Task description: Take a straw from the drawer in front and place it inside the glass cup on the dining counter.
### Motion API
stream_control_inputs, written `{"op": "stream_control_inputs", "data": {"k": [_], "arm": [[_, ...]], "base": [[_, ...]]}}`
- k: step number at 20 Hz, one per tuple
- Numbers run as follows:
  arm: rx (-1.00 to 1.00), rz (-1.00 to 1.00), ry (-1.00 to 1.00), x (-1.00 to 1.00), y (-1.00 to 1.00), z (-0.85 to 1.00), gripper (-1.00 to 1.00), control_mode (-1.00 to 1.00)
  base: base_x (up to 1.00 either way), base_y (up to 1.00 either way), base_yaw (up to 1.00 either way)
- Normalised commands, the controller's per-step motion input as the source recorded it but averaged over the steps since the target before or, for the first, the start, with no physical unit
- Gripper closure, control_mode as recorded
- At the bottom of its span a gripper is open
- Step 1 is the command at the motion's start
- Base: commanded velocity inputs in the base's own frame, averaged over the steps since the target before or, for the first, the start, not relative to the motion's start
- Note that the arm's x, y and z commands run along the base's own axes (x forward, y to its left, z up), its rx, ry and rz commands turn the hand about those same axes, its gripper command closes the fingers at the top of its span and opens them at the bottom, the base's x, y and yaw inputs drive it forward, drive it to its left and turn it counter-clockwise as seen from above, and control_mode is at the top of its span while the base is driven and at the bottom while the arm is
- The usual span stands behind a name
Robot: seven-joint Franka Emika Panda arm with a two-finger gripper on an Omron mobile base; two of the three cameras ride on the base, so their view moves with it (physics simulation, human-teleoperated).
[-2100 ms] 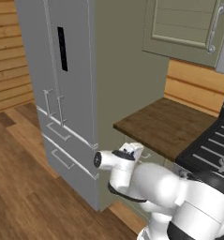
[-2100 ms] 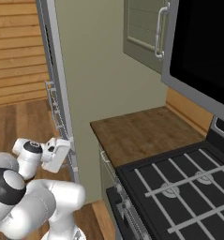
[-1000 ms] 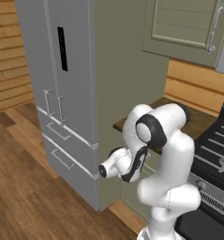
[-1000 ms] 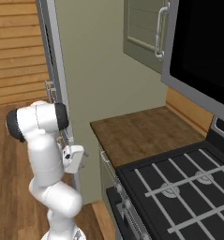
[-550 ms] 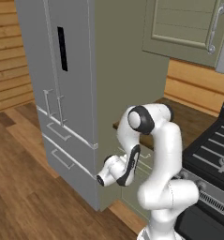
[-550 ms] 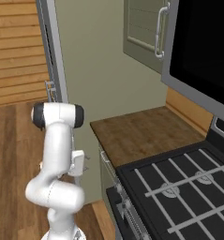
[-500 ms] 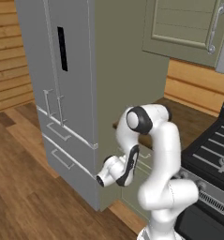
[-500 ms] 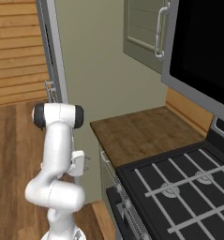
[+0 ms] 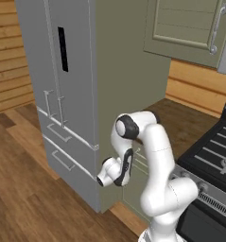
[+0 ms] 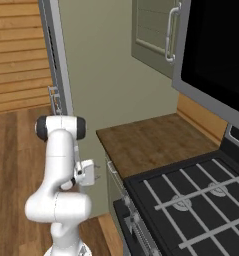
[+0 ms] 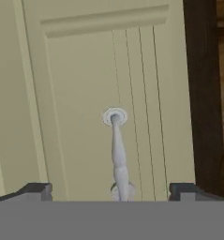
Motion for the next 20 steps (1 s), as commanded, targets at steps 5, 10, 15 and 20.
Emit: {"op": "stream_control_inputs", "data": {"k": [5,10,15,20], "arm": [[0.0,0.0,0.0,0.52,-0.14,-0.22,-1.0,-1.0],[0.0,0.0,0.0,0.45,-0.18,-0.27,-1.0,-1.0],[0.0,0.0,0.0,0.21,-0.3,-0.15,-1.0,-1.0],[0.0,0.0,-0.06,-0.04,-0.33,-0.01,-1.0,-1.0]], "base": [[0.0,0.0,0.0],[0.0,0.0,0.0],[0.0,0.0,0.0],[0.0,0.0,0.0]]}}
